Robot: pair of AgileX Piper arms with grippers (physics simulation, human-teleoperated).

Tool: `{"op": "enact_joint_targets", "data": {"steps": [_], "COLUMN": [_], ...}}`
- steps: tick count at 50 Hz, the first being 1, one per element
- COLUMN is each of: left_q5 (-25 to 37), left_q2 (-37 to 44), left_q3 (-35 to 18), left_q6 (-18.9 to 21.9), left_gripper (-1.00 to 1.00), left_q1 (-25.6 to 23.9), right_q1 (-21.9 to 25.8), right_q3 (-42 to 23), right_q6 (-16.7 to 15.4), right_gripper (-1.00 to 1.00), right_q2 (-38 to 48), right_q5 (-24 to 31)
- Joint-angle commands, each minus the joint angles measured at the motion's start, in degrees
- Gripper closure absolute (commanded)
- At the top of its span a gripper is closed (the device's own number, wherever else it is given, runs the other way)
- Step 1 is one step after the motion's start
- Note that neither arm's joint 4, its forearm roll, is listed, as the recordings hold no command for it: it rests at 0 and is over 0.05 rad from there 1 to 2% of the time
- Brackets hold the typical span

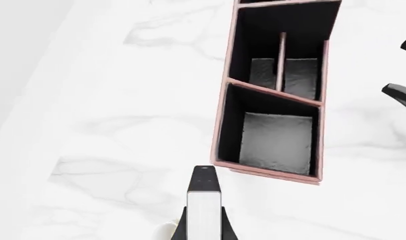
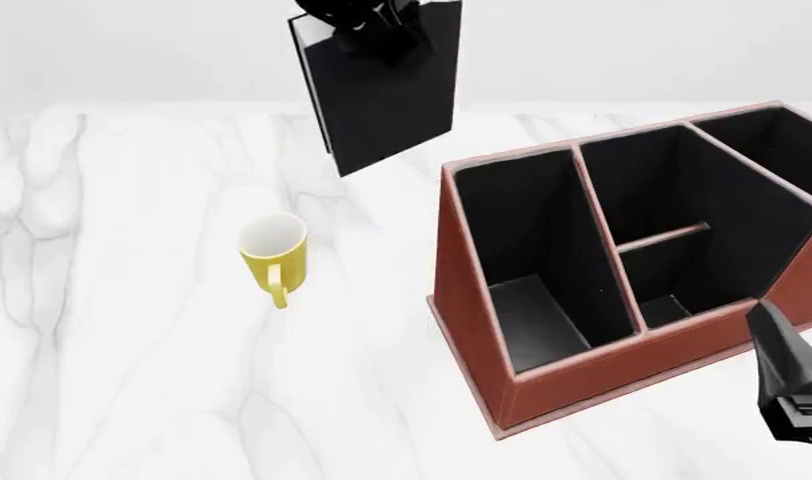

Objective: Pick up the book and place it in the back compartment of the caddy.

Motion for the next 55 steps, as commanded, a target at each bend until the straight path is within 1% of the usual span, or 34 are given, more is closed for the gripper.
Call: {"op": "enact_joint_targets", "data": {"steps": [1,2,3,6,7,8,9,10,12,14,16,17,18,19,21,22,23,25,26,28,31,33,36,37,40,43,44,45,46,47,48,50,51,55], "left_q5": [2.36,2.37,2.37,2.37,2.37,2.37,2.37,2.36,2.37,2.37,2.37,2.37,2.37,2.36,2.36,2.36,2.36,2.36,2.36,2.31,2.17,1.35,-1.00,-2.18,-4.00,-5.96,-7.01,-9.74,-14.01,-17.41,-19.67,-21.21,-22.10,-22.38], "left_q2": [1.77,2.43,2.30,3.46,3.77,4.17,4.81,5.02,6.35,6.67,8.28,8.84,9.65,10.18,11.68,12.32,13.46,14.75,16.06,17.93,20.96,22.26,23.99,25.10,25.86,27.49,27.45,26.07,22.77,19.96,18.70,17.55,17.23,16.80], "left_q3": [-10.53,-12.83,-12.53,-16.61,-16.81,-18.37,-20.00,-19.88,-22.71,-22.86,-26.73,-27.17,-28.53,-30.17,-31.86,-33.26,-35.00,-37.59,-39.09,-42.75,-46.83,-47.98,-48.12,-48.23,-48.12,-47.61,-47.29,-43.08,-35.50,-29.48,-25.94,-23.08,-21.70,-19.75], "left_q6": [5.51,5.43,5.51,5.39,6.25,5.91,4.67,5.20,4.37,4.70,4.13,4.14,4.26,3.07,3.24,2.52,2.77,1.35,2.15,0.82,0.37,-0.21,-0.36,0.33,0.05,0.16,-1.27,-0.89,-1.10,-1.57,-1.43,-2.27,-1.68,-1.94], "left_gripper": [1.00,1.00,1.00,1.00,1.00,1.00,1.00,1.00,1.00,1.00,1.00,1.00,1.00,1.00,1.00,1.00,1.00,1.00,1.00,1.00,1.00,1.00,1.00,1.00,1.00,1.00,1.00,1.00,1.00,1.00,1.00,1.00,1.00,1.00], "left_q1": [0.10,-0.10,-0.40,-1.94,-2.04,-2.90,-3.98,-4.58,-5.73,-6.32,-7.69,-8.30,-9.54,-10.91,-13.15,-14.36,-15.46,-17.61,-18.32,-19.67,-21.62,-23.20,-24.28,-23.73,-24.38,-23.58,-23.65,-23.48,-23.50,-23.90,-23.77,-24.13,-23.93,-24.08], "right_q1": [-0.02,0.01,0.03,0.06,0.07,0.10,0.09,0.11,0.13,0.12,0.15,0.17,0.19,0.17,0.10,0.08,0.09,0.10,0.09,0.06,0.01,-0.07,-0.21,-0.27,-0.39,-0.52,-0.58,-0.61,-0.64,-0.66,-0.68,-0.71,-0.71,-0.74], "right_q3": [0.00,0.03,0.05,0.02,-0.06,0.00,0.00,0.01,0.01,-0.02,-0.12,-0.09,0.22,0.49,0.52,0.51,0.28,-0.01,-0.02,-0.04,0.03,0.02,0.14,0.19,0.15,0.13,0.13,0.07,0.09,0.10,0.15,0.09,0.10,0.13], "right_q6": [-0.01,-0.02,-0.01,-0.02,-0.02,-0.03,-0.04,-0.07,-0.05,-0.04,-0.07,-0.15,-0.25,-0.24,-0.19,-0.18,-0.20,-0.23,-0.19,-0.14,-0.07,0.00,0.06,0.09,0.16,0.17,0.19,0.21,0.23,0.26,0.28,0.33,0.35,0.43], "right_gripper": [-1.00,-1.00,-1.00,-1.00,-1.00,-1.00,-1.00,-1.00,-1.00,-1.00,-1.00,-1.00,-1.00,-1.00,-1.00,-1.00,-1.00,-1.00,-1.00,-1.00,-1.00,-1.00,-1.00,-1.00,-1.00,-1.00,-1.00,-1.00,-1.00,-1.00,-1.00,-1.00,-1.00,-1.00], "right_q2": [-0.14,-0.09,-0.02,-0.54,-0.89,-0.63,-0.58,-0.63,-1.01,-0.82,-1.06,-1.14,-1.59,-2.06,-1.99,-1.94,-1.43,-1.20,-1.31,-1.39,-1.17,-1.22,-0.97,-0.63,-0.70,-0.97,-1.08,-1.47,-1.63,-1.61,-1.38,-1.24,-1.06,-1.23], "right_q5": [0.11,0.00,-0.09,0.42,0.83,0.49,0.44,0.47,0.79,0.64,0.97,1.00,1.09,1.31,1.25,1.21,0.90,0.96,1.07,1.15,0.87,0.94,0.66,0.30,0.45,0.78,0.92,1.38,1.51,1.51,1.23,1.15,0.98,1.19]}}
